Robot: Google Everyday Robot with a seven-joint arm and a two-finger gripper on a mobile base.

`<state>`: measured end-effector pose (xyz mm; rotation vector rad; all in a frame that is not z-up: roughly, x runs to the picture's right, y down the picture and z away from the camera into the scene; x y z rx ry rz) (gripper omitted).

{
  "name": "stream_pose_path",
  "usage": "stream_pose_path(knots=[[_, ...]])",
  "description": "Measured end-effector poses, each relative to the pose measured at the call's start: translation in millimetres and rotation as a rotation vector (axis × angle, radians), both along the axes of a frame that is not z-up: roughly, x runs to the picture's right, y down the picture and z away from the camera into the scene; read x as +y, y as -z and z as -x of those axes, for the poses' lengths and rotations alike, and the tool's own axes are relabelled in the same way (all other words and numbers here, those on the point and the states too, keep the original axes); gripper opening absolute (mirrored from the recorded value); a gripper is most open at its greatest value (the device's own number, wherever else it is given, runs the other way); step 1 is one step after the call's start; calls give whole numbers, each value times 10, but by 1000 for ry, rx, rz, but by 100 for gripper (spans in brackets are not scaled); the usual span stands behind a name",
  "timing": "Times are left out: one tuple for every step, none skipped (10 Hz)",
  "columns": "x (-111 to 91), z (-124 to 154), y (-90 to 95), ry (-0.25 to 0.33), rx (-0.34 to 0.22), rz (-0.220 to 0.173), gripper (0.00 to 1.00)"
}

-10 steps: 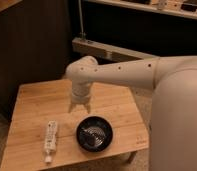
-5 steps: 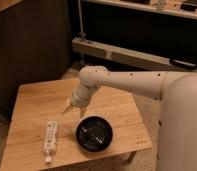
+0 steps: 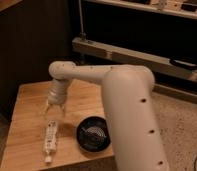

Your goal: Place the bottle in the ceramic bowl

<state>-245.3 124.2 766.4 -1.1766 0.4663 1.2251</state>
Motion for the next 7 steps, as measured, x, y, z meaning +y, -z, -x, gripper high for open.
stream_pose_path(knots=[[-50, 133, -42, 25, -22, 30, 65], [-72, 168, -75, 40, -28, 45, 65], [-59, 183, -77, 54, -31, 58, 65], [-37, 176, -45, 70, -32, 65, 65], [25, 64, 14, 105, -15, 63, 65], [87, -28, 57, 125, 0, 64, 65], [147, -122, 106, 138, 15, 62, 65]])
